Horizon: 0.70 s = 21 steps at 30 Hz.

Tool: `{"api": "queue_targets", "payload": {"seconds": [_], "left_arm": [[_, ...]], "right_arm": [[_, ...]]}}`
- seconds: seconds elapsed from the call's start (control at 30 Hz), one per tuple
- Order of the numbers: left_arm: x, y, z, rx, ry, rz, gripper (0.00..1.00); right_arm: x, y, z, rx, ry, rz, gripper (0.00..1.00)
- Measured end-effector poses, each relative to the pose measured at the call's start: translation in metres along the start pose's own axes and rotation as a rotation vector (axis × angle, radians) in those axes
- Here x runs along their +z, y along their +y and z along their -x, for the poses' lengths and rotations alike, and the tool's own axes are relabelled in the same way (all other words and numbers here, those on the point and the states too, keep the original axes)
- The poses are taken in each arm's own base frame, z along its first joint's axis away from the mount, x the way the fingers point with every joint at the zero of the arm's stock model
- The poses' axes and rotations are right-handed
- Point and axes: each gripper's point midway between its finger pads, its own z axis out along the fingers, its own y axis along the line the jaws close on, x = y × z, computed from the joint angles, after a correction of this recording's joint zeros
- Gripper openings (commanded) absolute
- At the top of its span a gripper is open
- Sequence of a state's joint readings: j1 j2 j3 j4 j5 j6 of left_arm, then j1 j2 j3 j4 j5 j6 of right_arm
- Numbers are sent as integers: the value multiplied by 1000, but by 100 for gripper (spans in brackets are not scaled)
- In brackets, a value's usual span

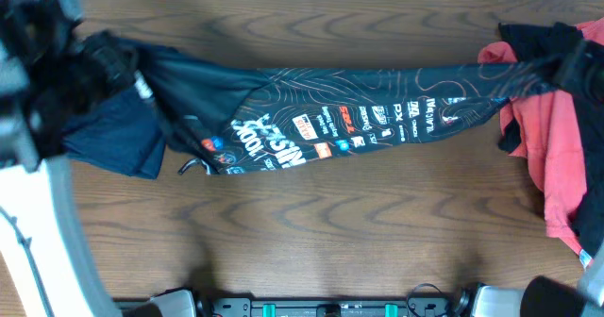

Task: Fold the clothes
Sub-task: 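Lift the shirt with both grippers and swing it toward the far edge, then lay the shirt down folded over toward the near side with both grippers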

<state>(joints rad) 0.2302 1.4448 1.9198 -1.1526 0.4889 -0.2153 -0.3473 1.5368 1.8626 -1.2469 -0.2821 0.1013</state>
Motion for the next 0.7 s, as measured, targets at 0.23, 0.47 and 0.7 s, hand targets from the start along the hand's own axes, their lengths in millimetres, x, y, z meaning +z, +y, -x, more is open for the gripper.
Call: {"api": "queue_targets", "payload": {"seconds": [0.23,0.47,0.7], "left_arm": [[99,-28,29,195,-7,-96,6],[139,-34,127,237,-381,-123,6],[78,-59,185,211,-618,-217,6]], "right_arm": [[93,34,42,-92,-51,91,1],[125,59,115,28,-313,214,1],[96,70,142,66,-428,285,1]]}}
